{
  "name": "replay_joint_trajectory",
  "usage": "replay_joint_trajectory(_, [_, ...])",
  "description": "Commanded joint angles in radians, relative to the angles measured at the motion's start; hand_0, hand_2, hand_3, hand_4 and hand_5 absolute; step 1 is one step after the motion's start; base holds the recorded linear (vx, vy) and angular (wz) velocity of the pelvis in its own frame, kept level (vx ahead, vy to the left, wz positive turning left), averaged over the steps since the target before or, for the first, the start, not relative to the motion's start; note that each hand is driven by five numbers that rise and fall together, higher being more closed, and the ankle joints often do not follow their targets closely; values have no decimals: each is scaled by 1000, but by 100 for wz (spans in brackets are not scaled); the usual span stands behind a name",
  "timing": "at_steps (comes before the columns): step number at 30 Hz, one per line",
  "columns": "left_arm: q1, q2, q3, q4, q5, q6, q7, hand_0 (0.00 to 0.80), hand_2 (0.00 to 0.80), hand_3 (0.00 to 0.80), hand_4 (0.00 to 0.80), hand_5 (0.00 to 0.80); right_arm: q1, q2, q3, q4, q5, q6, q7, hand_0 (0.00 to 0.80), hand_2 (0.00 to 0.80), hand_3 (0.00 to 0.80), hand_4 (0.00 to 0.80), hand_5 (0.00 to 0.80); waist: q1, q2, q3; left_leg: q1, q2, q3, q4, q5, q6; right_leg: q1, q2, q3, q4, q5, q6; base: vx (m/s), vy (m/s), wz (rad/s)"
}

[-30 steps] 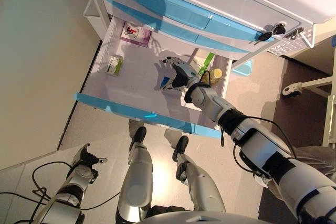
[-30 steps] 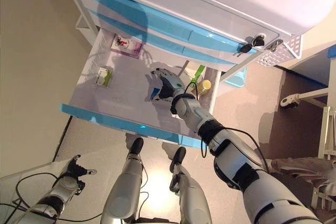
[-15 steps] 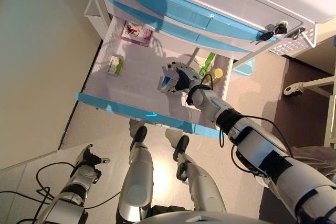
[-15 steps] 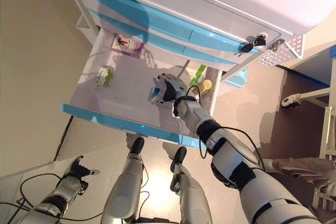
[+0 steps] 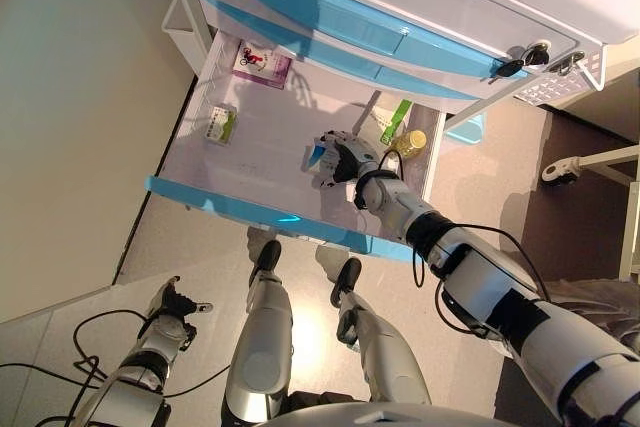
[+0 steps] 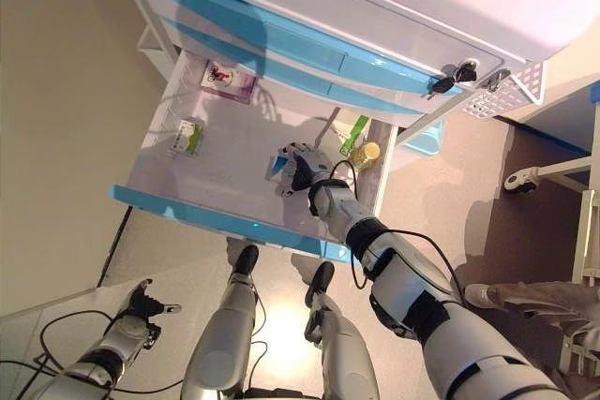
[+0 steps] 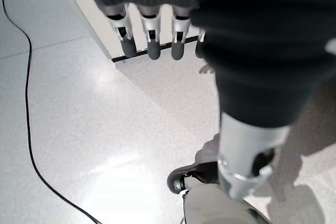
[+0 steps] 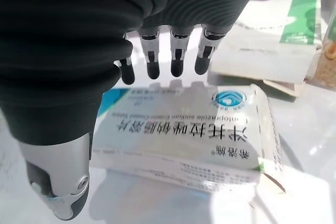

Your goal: Open the drawer and pick up the medicine

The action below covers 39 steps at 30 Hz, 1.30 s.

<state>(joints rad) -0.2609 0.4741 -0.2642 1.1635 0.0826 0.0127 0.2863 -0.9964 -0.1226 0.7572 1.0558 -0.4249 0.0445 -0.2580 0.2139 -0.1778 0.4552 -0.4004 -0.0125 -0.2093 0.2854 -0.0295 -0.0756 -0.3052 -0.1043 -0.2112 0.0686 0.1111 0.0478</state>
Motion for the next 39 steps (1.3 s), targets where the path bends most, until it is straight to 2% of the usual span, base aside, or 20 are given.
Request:
replay_joint_trajectory(1, [-13,-3,-27,37,-25,-6,24,0,0,0,0,0,-35,-12,-3,16,-50,-5,-19,0,0,0,0,0,25,14,18,-20,-82,-4,-54,55,75,-2,-19,22,103,-59,67,0,0,0])
replay_joint_trajectory(18, [-18,-21,-55,36,-31,-16,24,0,0,0,0,0,-31,-14,-3,119,-167,39,-54,0,0,0,0,0,33,35,25,-32,-88,-11,-50,58,77,-10,-25,19,102,-53,70,0,1,0])
replay_joint_trajectory(24, [-21,-22,-61,33,-35,-18,27,0,0,0,0,0,-49,-19,-12,121,-162,41,-64,0,0,0,0,0,35,43,30,-37,-93,-13,-45,57,78,-14,-28,20,105,-51,70,-5,7,2])
replay_joint_trajectory(39, [-16,-30,-71,30,-51,-16,35,0,0,0,0,0,-79,-42,-142,191,60,37,-113,0,0,0,0,0,37,65,26,-47,-98,-14,-53,67,81,-26,-34,18,107,-45,71,1,4,2])
